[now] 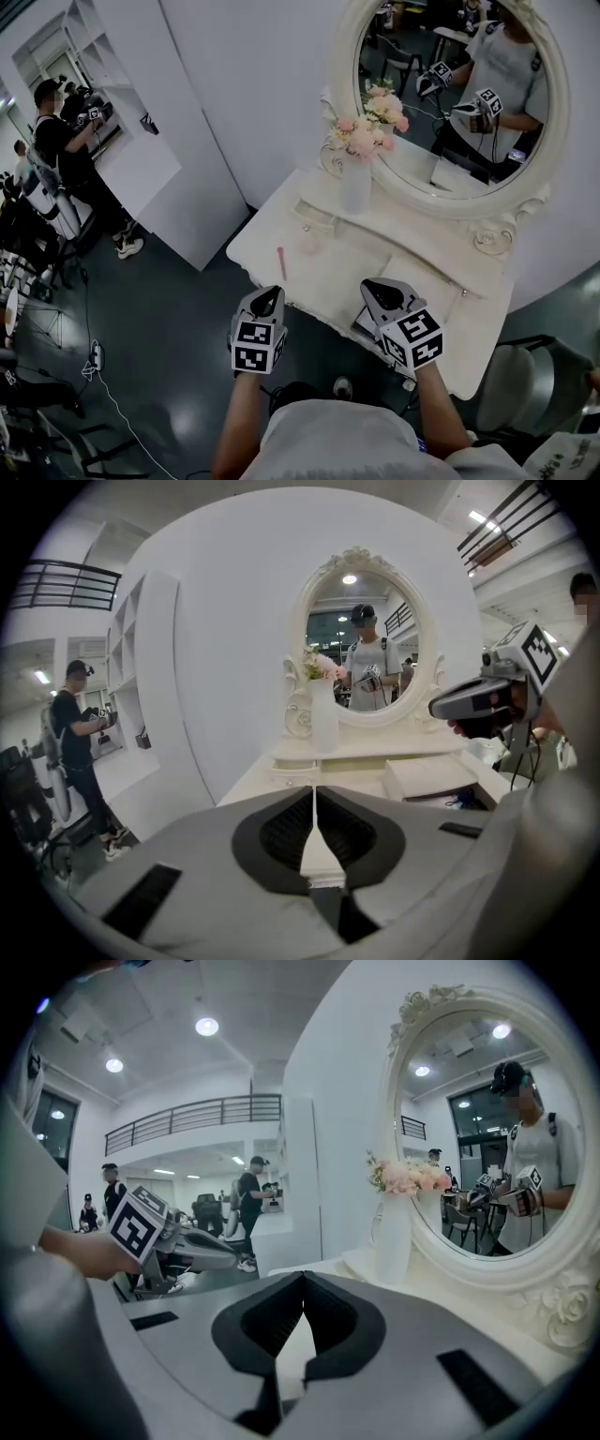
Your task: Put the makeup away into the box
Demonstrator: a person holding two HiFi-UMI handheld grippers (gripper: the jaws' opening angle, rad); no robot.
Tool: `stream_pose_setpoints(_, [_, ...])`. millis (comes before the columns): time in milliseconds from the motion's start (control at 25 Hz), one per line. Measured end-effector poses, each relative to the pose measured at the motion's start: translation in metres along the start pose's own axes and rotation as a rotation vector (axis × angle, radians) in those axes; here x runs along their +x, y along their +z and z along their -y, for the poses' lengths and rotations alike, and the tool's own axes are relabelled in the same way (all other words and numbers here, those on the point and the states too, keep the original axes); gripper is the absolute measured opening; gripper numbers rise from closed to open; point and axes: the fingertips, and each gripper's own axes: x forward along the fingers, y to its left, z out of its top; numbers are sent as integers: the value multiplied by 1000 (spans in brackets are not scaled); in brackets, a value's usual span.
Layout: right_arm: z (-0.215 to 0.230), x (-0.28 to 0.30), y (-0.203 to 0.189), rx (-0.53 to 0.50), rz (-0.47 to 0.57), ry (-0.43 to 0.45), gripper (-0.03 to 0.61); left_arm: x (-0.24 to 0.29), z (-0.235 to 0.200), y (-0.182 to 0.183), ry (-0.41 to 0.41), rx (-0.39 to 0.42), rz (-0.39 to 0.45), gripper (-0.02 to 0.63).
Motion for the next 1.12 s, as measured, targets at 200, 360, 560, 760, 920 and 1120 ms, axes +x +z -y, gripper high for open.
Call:
stream_pose_setpoints(200, [12, 19, -3, 16, -22, -14, 2, 32, -19, -12, -8, -12, -50, 26])
stream_pose_setpoints(360, [24, 42, -7, 45, -41, -58, 2, 65, -38, -24, -36, -21, -87, 27])
stream_pose_setpoints(560, [32, 77, -10, 96, -63, -123, 2, 106, -57, -38, -104, -11, -151, 69])
stream_pose_setpoints(760, [36, 105, -17, 129, -103, -161, 2, 138, -71, -66, -155, -25, -234, 76])
stream_pose_setpoints(920, [37, 118, -28, 157, -128, -185, 2, 159, -78, -89, -186, -86, -281, 103])
stream_pose_setpoints(1120, [38, 126, -40, 192, -154, -220, 2, 182, -80, -110, -218, -142, -328, 126])
